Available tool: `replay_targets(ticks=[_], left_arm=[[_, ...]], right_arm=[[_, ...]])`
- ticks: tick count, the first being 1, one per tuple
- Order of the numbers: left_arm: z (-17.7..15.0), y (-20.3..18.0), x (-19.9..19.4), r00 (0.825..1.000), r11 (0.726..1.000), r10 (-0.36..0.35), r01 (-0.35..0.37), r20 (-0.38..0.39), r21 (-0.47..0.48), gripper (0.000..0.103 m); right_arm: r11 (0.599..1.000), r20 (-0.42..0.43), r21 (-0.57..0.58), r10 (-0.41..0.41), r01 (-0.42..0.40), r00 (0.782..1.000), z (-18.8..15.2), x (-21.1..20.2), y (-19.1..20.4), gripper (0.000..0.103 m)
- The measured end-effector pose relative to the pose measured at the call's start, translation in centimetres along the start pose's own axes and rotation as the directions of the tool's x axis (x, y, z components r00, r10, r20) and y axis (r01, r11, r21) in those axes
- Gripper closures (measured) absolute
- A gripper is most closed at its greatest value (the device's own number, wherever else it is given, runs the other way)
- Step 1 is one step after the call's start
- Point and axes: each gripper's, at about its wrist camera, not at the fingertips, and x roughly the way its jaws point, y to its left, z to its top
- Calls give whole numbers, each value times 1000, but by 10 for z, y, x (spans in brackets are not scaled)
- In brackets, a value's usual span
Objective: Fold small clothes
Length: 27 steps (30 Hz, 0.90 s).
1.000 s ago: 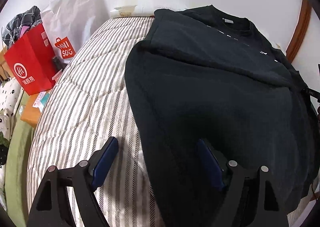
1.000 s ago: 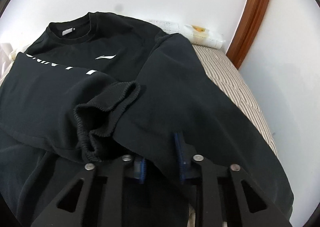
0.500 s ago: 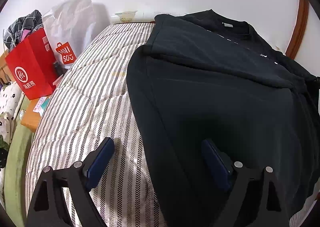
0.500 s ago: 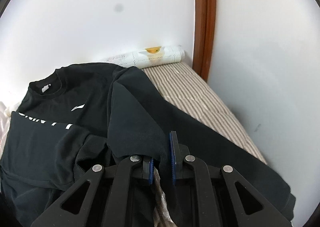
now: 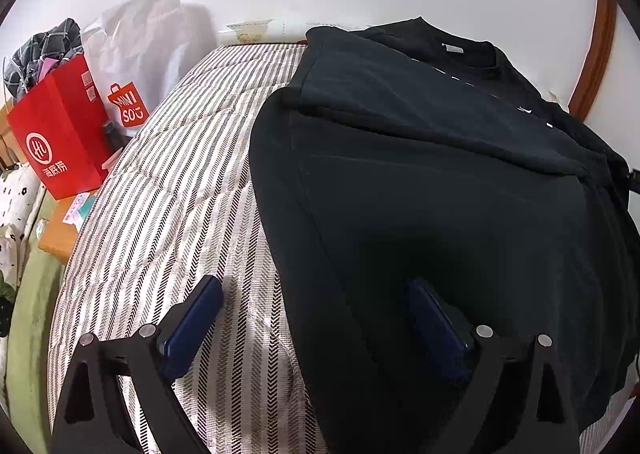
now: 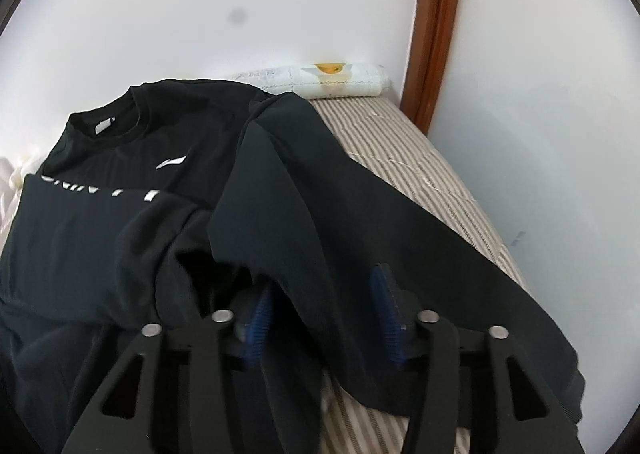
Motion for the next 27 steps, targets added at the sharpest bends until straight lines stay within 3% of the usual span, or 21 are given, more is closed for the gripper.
replay_targets(ticks=[3, 9, 14, 20, 25, 27], left_arm=[[0, 0, 0, 1000, 1000, 1, -1, 0, 0, 8], [0, -2, 1, 1000, 1000, 4, -4, -3, 4, 7], [0, -2, 1, 1000, 1000, 5, -5, -5, 5, 6], [0, -2, 1, 1000, 1000, 6, -6, -5, 6, 5], [0, -2, 1, 1000, 1000, 5, -5, -5, 5, 5], [0, -3, 1, 1000, 1000, 6, -6, -5, 6, 5]], right_arm=[[1000, -9, -11, -20, 20, 1000, -13, -10, -19, 43], [987, 0, 44, -157, 157, 988, -36, -26, -75, 42], [975, -47, 116, -185, 189, 982, -61, -28, -117, 42], [978, -96, 132, -150, 162, 984, -82, -27, -138, 41], [982, -71, 114, -143, 150, 987, -99, -34, -144, 33], [988, -83, 106, -104, 112, 991, -103, -32, -144, 33]])
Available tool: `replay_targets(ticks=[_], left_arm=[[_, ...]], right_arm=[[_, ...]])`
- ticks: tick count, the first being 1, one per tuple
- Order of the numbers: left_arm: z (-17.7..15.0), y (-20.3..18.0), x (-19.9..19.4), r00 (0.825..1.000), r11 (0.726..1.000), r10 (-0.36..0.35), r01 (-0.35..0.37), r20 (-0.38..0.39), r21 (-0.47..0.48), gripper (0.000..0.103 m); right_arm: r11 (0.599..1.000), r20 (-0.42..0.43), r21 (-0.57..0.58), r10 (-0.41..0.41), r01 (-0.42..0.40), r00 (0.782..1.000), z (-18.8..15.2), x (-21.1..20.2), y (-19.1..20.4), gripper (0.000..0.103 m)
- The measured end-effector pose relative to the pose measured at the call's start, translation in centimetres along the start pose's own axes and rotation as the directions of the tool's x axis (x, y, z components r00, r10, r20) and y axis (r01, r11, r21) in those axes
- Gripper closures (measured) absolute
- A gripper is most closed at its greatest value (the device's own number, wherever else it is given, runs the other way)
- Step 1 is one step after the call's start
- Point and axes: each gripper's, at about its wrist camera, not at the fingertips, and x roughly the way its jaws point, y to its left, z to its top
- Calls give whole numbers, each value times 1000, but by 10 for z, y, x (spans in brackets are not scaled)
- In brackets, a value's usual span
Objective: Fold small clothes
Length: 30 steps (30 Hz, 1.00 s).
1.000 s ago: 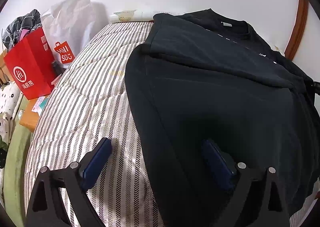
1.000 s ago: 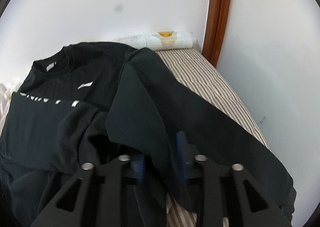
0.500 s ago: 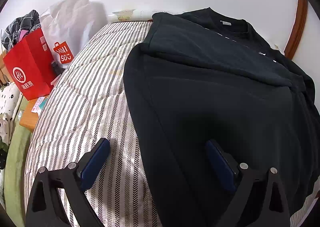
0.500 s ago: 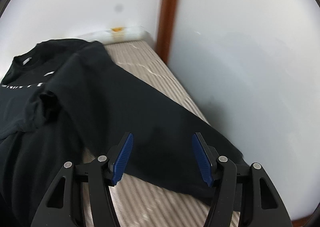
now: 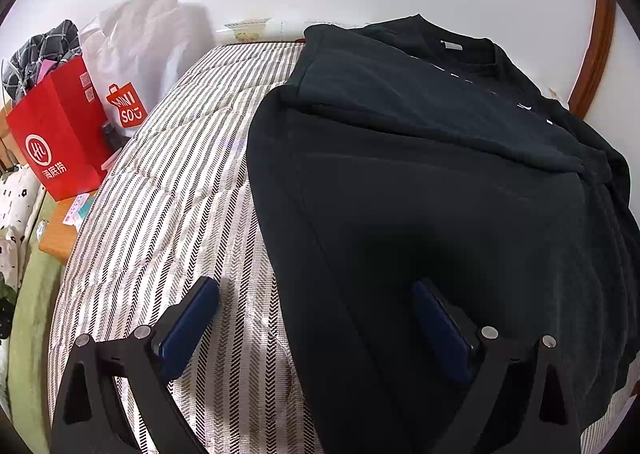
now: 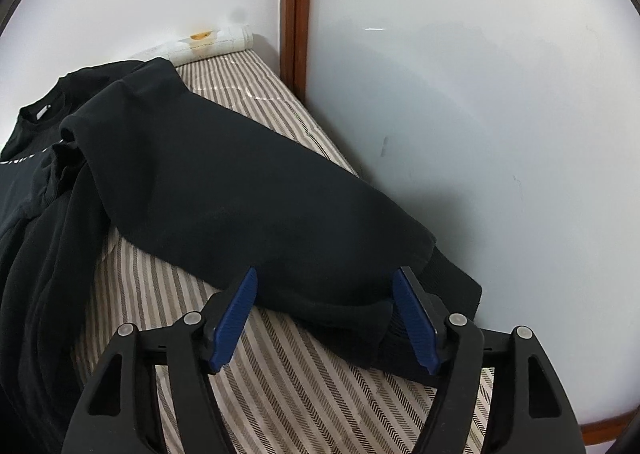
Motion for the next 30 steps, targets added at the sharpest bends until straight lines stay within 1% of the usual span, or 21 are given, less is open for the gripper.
replay_targets(ticks=[2, 5, 6, 8, 10, 11, 12, 13, 14, 15, 17, 19, 22, 23, 25, 26, 27, 28, 29, 30], left_arm=[[0, 0, 0, 1000, 1000, 1, -1, -1, 1, 5], [0, -1, 0, 1000, 1000, 4, -4, -1, 1, 4], [0, -1, 0, 1000, 1000, 5, -5, -2, 1, 4], [0, -1, 1, 1000, 1000, 6, -6, -3, 0, 3], [0, -1, 1, 1000, 1000, 8, -8, -3, 0, 3], [0, 0, 1, 1000, 1000, 8, -8, -3, 0, 3], [0, 0, 1, 1000, 1000, 8, -8, -3, 0, 3], [0, 0, 1, 1000, 1000, 9, -9, -3, -1, 2], [0, 0, 1, 1000, 1000, 9, -9, -2, -3, 2], [-1, 1, 0, 1000, 1000, 9, -9, -2, -6, 3], [-1, 3, 0, 1000, 1000, 6, -6, 2, -14, 3], [-2, 6, -2, 1000, 1000, -1, 1, 7, -28, 3], [-1, 12, -3, 1000, 999, 3, -3, 2, -41, 4], [-1, 14, -4, 1000, 999, 0, 0, -2, -46, 4], [0, 18, -8, 1000, 998, -17, 16, 0, -61, 4], [1, 20, -10, 1000, 998, -18, 19, 3, -64, 4], [2, 23, -13, 1000, 998, -14, 14, 8, -69, 4], [3, 25, -16, 1000, 997, -8, 9, 14, -72, 4], [5, 28, -18, 1000, 997, -2, 3, 18, -75, 4], [6, 30, -19, 1000, 997, 4, -2, 20, -78, 4]], right_arm=[[999, -17, -27, 18, -18, 1000, -4, 3, 3, 32], [993, -4, -117, -26, 26, 1000, -14, 5, 13, 32], [991, 6, -129, -42, 43, 999, -16, 6, 14, 32], [993, 25, -109, -48, 51, 999, -16, 9, 12, 32], [997, 27, -67, -36, 37, 999, -12, 15, 4, 32], [998, 33, -57, -31, 33, 999, -11, 17, 1, 41], [998, 39, -49, -27, 29, 999, -8, 20, -1, 52], [999, 38, -48, -23, 25, 999, -5, 21, 0, 81], [998, 37, -51, -32, 34, 999, -1, 22, 0, 89], [997, 48, -53, -49, 51, 998, 3, 19, 2, 90], [995, 111, -60, -77, 84, 991, 13, 2, 11, 91], [995, 190, -65, -64, 78, 980, 26, -24, 20, 91], [997, 314, -69, -16, 39, 949, 52, -74, 48, 91], [996, 359, -84, 3, 29, 933, 62, -92, 64, 91], [992, 424, -124, 41, 13, 905, 77, -118, 94, 91], [988, 462, -154, 80, -9, 883, 86, -136, 116, 91], [985, 477, -173, 107, -26, 872, 91, -145, 130, 91], [977, 496, -205, 154, -57, 854, 98, -159, 153, 91], [970, 503, -230, 192, -83, 843, 102, -167, 170, 91], [955, 504, -272, 247, -120, 828, 111, -173, 195, 91]])
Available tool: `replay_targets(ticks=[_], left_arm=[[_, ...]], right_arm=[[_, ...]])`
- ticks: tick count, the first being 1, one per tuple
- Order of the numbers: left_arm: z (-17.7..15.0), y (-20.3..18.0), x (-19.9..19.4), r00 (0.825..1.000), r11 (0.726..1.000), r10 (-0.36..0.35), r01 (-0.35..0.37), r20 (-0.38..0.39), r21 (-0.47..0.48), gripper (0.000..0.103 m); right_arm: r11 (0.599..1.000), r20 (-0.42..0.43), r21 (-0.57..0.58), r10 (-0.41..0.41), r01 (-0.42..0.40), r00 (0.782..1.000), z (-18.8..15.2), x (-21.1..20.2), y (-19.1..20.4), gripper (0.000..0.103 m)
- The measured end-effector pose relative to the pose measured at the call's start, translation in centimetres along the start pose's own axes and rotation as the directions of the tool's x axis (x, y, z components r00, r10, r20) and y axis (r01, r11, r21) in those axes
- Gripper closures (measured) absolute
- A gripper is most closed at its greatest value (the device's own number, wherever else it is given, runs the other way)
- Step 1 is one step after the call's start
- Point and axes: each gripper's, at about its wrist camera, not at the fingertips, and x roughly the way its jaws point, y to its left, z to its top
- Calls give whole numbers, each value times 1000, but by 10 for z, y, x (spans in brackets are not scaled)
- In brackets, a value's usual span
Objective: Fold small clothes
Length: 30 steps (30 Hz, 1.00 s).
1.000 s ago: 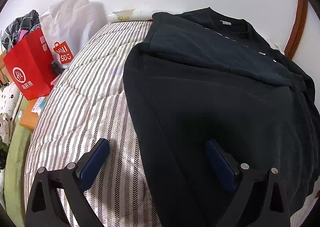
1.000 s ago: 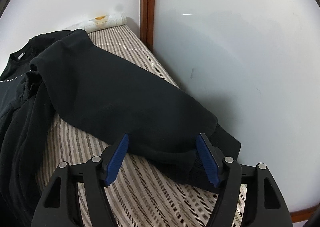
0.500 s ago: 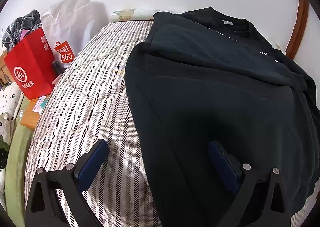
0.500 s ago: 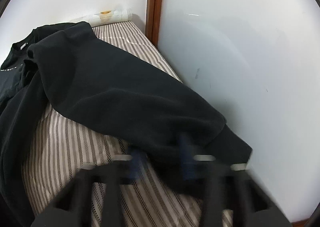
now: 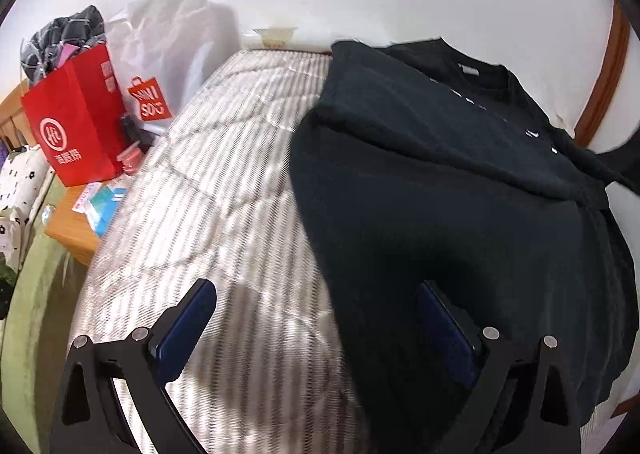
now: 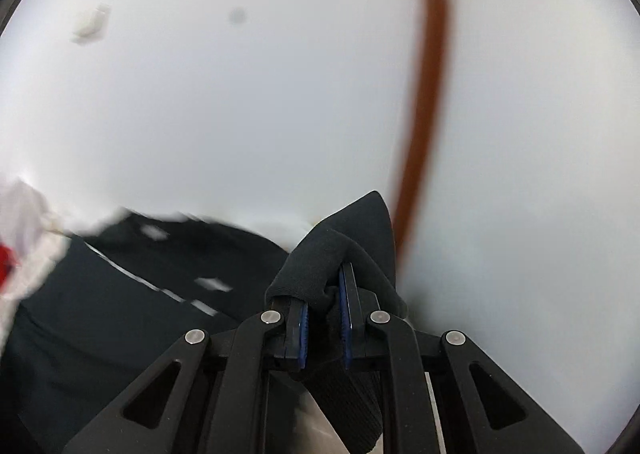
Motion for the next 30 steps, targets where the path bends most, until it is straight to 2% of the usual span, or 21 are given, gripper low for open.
replay_targets(ticks=[3, 6, 9, 12, 13, 15, 16, 17, 18, 19, 22, 26, 28, 29, 30], left_arm=[[5, 8, -6, 1000, 1000, 10, -10, 11, -8, 4], [8, 15, -11, 1000, 1000, 15, -15, 18, -10, 4], [8, 19, -14, 1000, 1000, 18, -18, 22, -3, 4], [9, 21, -13, 1000, 1000, 21, -21, 14, 4, 4], [9, 22, -12, 1000, 1000, 22, -22, 7, 9, 4], [11, 19, -10, 1000, 999, 26, -26, 2, 23, 4], [12, 17, -10, 1000, 999, 27, -27, 3, 31, 4], [14, 14, -10, 1000, 999, 23, -23, 7, 44, 4], [16, 10, -11, 1000, 998, 18, -18, 11, 53, 4], [20, 5, -11, 1000, 998, 9, -10, 17, 64, 4], [34, -14, -10, 999, 996, -28, 26, 19, 80, 4], [53, -50, -8, 998, 988, -66, 63, 18, 138, 4], [62, -69, -9, 997, 983, -76, 71, 22, 171, 4], [66, -81, -10, 997, 980, -77, 71, 23, 186, 4], [70, -91, -10, 996, 977, -84, 77, 24, 200, 4]], right_arm=[[991, 29, -61, 117, -115, 993, 23, 10, 67, 90], [970, -2, -105, 218, -217, 976, 28, 33, 128, 89], [952, -57, -147, 262, -267, 963, 15, 60, 179, 88], [953, -146, -117, 262, -279, 954, -5, 95, 206, 83], [954, -178, -103, 260, -281, 949, -12, 106, 211, 83], [957, -243, -74, 257, -282, 936, -25, 124, 211, 76], [955, -289, -56, 263, -291, 920, -33, 133, 210, 63], [947, -336, -32, 290, -318, 896, -41, 143, 205, 46], [944, -354, -21, 300, -329, 886, -49, 146, 198, 35], [944, -363, -21, 300, -330, 882, -54, 150, 195, 18], [952, -351, -41, 269, -302, 897, -71, 149, 178, 16], [940, -399, 17, 318, -340, 860, -90, 139, 147, 16], [923, -427, 50, 364, -381, 827, -102, 129, 138, 16], [915, -425, 45, 381, -402, 821, -106, 120, 134, 16], [915, -414, 37, 381, -402, 827, -108, 113, 131, 16]])
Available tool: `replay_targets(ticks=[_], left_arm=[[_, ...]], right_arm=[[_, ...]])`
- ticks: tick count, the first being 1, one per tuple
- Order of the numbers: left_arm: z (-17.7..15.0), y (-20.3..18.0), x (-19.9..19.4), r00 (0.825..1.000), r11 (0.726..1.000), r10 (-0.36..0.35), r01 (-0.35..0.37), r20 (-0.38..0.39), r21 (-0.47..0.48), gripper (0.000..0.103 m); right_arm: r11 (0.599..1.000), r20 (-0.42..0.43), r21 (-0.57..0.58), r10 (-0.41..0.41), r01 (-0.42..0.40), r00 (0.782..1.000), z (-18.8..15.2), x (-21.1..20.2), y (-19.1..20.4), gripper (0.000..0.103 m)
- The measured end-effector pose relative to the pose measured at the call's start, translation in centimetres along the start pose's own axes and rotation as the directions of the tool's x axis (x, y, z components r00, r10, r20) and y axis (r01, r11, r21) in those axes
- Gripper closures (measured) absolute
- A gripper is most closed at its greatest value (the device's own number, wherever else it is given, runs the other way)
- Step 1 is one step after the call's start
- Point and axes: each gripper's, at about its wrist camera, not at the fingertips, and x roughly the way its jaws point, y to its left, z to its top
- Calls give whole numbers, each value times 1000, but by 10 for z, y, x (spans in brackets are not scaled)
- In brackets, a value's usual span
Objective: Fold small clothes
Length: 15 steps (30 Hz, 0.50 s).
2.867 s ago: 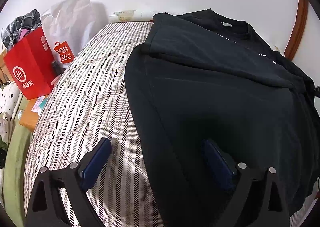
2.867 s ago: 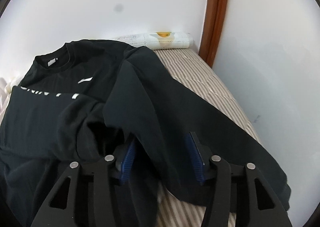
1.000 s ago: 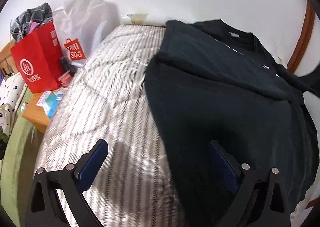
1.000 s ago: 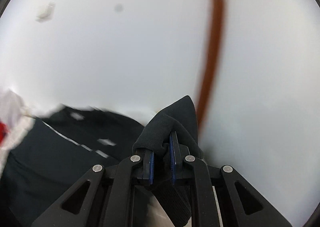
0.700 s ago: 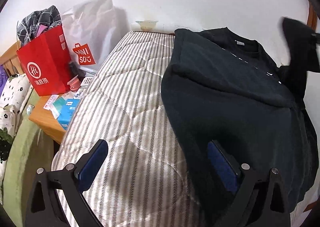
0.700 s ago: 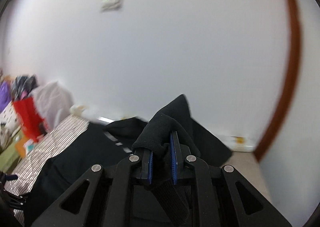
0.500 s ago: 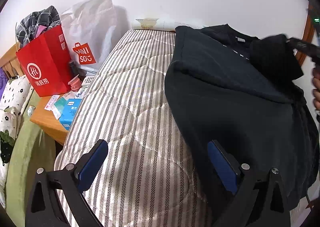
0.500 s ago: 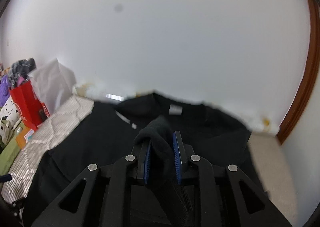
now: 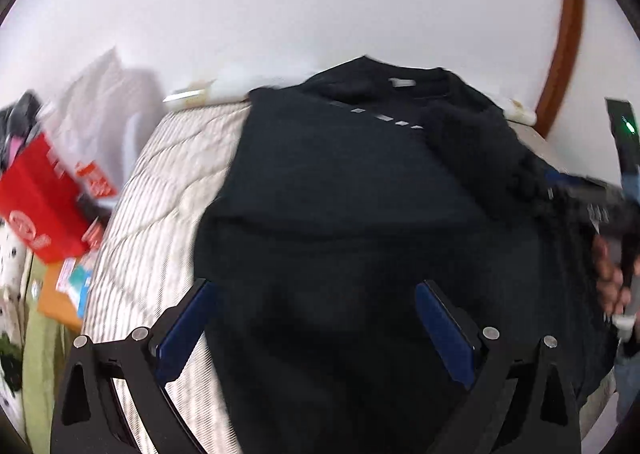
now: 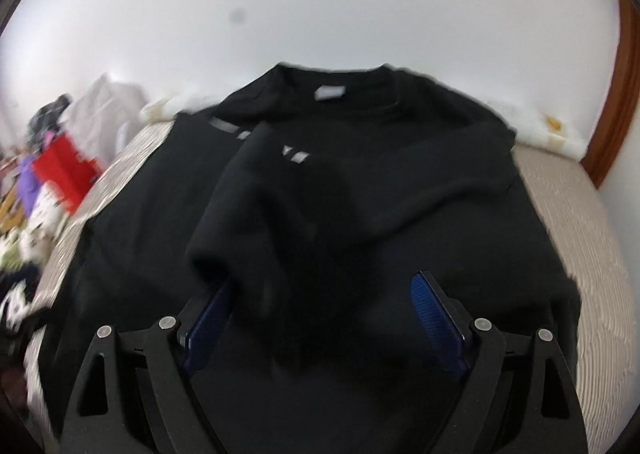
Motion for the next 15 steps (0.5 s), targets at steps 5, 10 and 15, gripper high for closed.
replay_targets(ticks=[5, 10, 15], left_arm=[[20, -55, -1, 999, 993, -35, 34, 5, 116, 4], [36, -104, 7, 998, 977, -64, 60, 13, 203, 4], [51, -143, 35, 997, 970, -80, 78, -2, 229, 4]], right_arm=[[1000, 81, -2, -7, 8, 997, -23, -41, -15, 16], [991, 121, 129, -58, 42, 991, -41, -76, -67, 16], [963, 112, 241, -152, 121, 982, -66, -101, -115, 16]])
